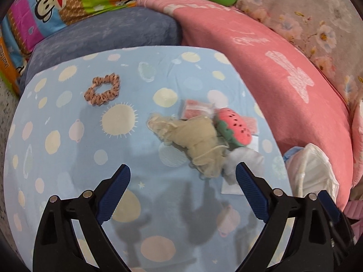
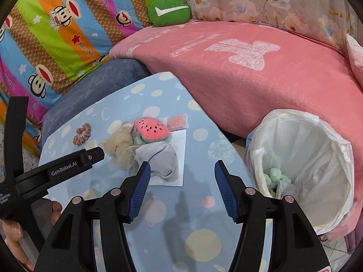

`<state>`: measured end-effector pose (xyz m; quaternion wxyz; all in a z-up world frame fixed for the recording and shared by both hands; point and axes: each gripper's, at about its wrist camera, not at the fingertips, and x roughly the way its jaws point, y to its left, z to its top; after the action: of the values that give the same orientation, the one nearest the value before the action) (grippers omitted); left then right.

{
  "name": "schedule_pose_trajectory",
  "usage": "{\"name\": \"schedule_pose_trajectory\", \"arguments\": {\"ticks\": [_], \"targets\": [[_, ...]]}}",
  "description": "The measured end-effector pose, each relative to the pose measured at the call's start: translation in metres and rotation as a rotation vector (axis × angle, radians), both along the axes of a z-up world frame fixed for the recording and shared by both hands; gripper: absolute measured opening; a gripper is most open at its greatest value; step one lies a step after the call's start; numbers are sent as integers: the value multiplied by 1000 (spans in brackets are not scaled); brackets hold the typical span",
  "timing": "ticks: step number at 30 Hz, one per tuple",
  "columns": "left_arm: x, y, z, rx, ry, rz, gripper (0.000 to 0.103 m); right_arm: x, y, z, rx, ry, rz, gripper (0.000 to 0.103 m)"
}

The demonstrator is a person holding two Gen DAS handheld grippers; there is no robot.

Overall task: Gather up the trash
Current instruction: 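Grasp the beige mesh bag with the left tool while the right tool grasps the grey sock, then carry the mesh bag and grey sock to the wastebasket and open both tools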

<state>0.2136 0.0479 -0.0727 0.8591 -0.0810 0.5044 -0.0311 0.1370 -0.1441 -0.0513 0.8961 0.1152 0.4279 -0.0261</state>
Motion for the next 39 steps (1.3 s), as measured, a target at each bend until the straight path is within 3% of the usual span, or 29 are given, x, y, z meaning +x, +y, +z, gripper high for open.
{"name": "schedule_pose_trajectory", "arguments": {"ticks": [7,13,15,19,21,23,26,32,39], "targets": [[31,6,-27,-55,68,25,89,30,9,-35,22,65,7,57],[52,6,-42,-127,115,26,80,51,12,-53,48,97,16,57],[55,4,-46,-140,122,11,74,56,15,-57,55,102,23,57],[59,1,-57,-182,162,-26,48,63,17,-68,92,116,34,52],[57,3,-61,-207,177,-33,36,65,19,-71,119,118,51,35],[55,3,-62,-210,177,-36,24,65,23,-73,127,119,66,30],[49,5,-59,-203,166,-43,17,62,28,-71,129,111,78,21],[35,8,-38,-174,122,-36,16,50,27,-55,142,78,81,18],[10,-2,4,-135,39,-61,16,26,15,-12,145,-12,59,18]]}}
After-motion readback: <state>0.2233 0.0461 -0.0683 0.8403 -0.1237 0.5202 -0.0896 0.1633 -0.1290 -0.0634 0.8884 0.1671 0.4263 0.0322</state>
